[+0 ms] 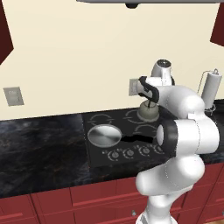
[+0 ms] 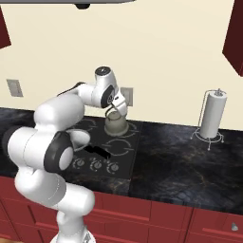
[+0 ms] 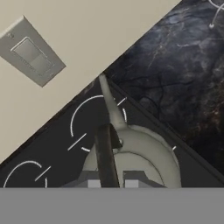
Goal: Pick the kettle from the counter and place it on a stove burner. Then turn the burner on.
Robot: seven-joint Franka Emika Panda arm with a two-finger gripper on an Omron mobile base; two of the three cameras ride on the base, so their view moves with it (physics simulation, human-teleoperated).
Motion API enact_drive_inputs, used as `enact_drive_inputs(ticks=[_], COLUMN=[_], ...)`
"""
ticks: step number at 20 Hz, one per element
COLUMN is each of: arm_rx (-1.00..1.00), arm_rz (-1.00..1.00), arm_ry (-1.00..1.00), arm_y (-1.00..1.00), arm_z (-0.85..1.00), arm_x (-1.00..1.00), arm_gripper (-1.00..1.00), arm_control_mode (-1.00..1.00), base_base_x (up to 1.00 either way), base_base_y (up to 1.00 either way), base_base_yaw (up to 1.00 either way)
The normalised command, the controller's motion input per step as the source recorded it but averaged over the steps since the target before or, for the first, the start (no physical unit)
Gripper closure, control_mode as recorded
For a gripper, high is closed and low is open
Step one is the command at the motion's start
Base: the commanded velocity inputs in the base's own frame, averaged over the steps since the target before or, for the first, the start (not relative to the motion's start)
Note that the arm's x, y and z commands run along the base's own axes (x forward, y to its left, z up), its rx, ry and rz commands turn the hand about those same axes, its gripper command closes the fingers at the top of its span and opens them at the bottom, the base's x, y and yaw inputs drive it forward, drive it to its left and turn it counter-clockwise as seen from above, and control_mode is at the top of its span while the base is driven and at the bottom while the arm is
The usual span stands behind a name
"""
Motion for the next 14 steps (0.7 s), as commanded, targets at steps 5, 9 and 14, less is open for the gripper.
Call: enact_drive_inputs(ticks=[5, 9, 14], arm_rx=[0.0, -0.01, 0.0], arm_rz=[0.0, 0.0, 0.0], arm_ry=[0.0, 0.02, 0.01], arm_y=[0.0, 0.0, 0.0], arm_z=[-0.08, -0.18, -0.24], arm_x=[0.03, 0.09, 0.03], arm_gripper=[1.0, 1.0, 1.0], arm_control_mode=[-1.0, -1.0, -1.0], base_base_x=[0.0, 0.0, 0.0], base_base_y=[0.0, 0.0, 0.0], base_base_yaw=[0.0, 0.0, 0.0])
